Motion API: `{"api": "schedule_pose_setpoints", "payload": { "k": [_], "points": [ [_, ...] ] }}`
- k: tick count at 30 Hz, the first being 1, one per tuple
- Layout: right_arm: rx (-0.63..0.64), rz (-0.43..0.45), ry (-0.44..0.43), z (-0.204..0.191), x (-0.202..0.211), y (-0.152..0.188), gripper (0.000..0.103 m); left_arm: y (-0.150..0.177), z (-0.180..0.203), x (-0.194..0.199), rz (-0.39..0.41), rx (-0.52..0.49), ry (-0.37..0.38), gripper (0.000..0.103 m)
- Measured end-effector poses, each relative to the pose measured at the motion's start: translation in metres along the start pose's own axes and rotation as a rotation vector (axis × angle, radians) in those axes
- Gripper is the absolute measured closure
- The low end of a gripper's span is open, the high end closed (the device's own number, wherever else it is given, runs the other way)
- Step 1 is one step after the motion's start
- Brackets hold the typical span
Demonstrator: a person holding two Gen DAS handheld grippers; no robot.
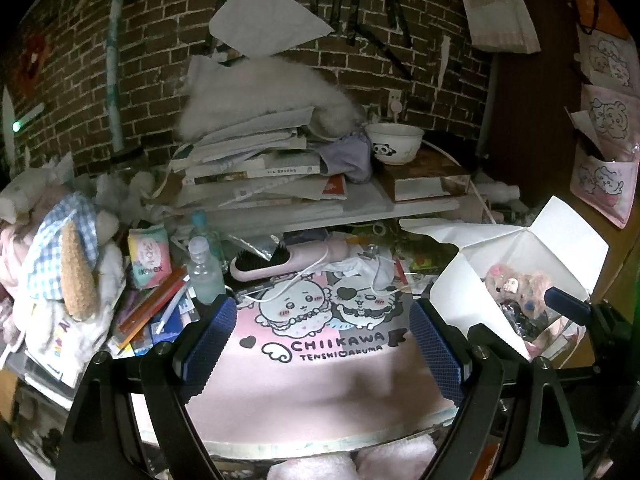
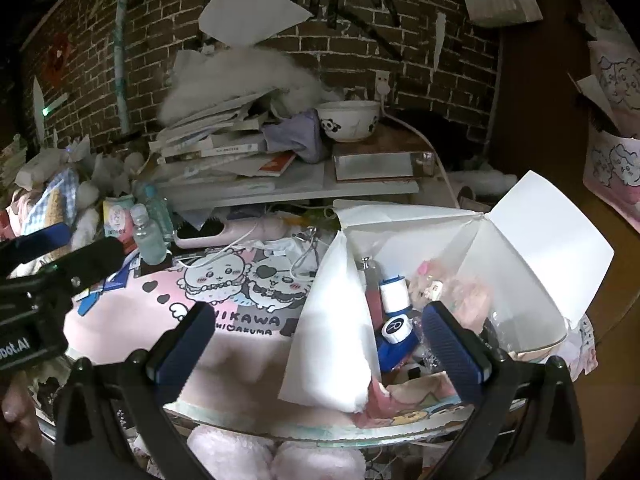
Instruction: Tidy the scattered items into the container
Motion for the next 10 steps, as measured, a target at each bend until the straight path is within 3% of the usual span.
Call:
{"api": "schedule_pose_setpoints", "payload": {
  "k": [10],
  "points": [
    [0.002,0.009,0.015,0.0013,0.0005,-0.0002,0.0,-0.0005,0.0012,0.002,0.009,-0.004,-0.013,0.017]
  ]
}}
Point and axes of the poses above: each gripper's, at about its wrist camera, not at the fingertips, and x roughly against the way its jaws point, z to its right, y to its underside, the point moved 5 cm from there along -x, roughly the way its jaws point, and after that the axes turned 6 degrees about y, right-handed, at the moved point
